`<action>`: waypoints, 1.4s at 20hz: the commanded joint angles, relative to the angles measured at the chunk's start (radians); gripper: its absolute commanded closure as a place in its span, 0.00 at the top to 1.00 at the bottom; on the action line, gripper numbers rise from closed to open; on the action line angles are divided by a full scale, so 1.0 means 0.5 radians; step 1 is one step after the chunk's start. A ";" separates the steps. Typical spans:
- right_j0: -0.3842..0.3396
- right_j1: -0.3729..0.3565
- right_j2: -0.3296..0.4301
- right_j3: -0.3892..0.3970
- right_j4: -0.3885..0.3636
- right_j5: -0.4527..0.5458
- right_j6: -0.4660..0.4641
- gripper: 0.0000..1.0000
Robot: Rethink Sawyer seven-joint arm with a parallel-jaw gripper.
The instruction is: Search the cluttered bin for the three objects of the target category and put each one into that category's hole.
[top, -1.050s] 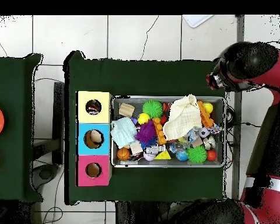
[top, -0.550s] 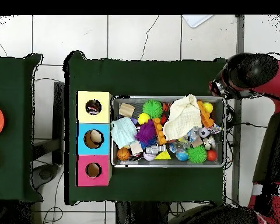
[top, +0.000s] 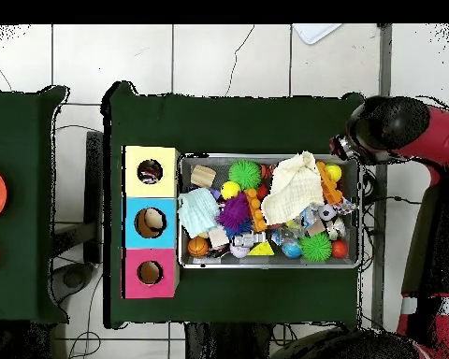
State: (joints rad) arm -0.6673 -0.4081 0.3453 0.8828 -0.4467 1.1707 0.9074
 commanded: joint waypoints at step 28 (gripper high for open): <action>-0.068 0.098 0.071 0.366 -0.392 -0.201 -0.560 1.00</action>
State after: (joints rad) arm -0.6784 -0.4030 0.3453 0.9509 -0.5851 1.1167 0.9074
